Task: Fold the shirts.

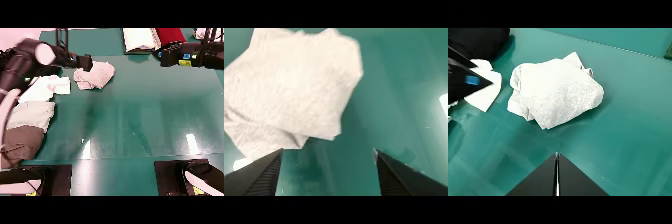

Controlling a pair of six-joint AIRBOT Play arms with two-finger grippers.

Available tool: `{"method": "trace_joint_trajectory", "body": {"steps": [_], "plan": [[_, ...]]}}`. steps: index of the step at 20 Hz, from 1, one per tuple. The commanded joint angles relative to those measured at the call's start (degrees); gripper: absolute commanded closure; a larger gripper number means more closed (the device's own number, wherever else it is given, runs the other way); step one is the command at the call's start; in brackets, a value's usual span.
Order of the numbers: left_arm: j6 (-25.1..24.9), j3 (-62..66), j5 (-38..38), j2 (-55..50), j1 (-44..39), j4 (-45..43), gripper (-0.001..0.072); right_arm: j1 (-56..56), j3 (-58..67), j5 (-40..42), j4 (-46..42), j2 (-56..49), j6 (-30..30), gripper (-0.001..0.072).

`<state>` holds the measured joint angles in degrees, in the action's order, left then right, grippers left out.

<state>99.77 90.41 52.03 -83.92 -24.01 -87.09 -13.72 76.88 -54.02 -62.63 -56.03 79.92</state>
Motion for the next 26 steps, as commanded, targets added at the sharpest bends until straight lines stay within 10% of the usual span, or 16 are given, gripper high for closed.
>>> {"method": "trace_joint_trajectory", "body": {"steps": [1, 11, 12, 14, 26], "plan": [[0.35, 0.02, -2.69, -11.15, 1.62, -1.01, 0.0033, -0.02, 0.04, 1.09, 0.13, -0.02, 0.02, 0.07], [0.11, 0.02, -14.27, -20.96, 1.62, 3.76, 0.0037, -0.02, 0.04, 1.14, 0.15, 0.04, 0.02, 0.07], [0.33, 0.09, -14.43, -20.94, 1.62, 3.78, 0.0161, -0.02, 0.04, 1.14, 0.15, 0.04, 0.02, 0.07], [0.24, 1.14, -13.18, -20.48, 1.62, 3.61, 0.0686, -0.02, 0.04, 1.11, 0.15, 0.17, 0.02, 0.07], [-10.01, 16.2, -5.79, 12.22, -2.03, -7.43, 0.0687, 0.0, 15.93, -1.2, -8.76, 2.58, 0.02, 0.0701]]}}
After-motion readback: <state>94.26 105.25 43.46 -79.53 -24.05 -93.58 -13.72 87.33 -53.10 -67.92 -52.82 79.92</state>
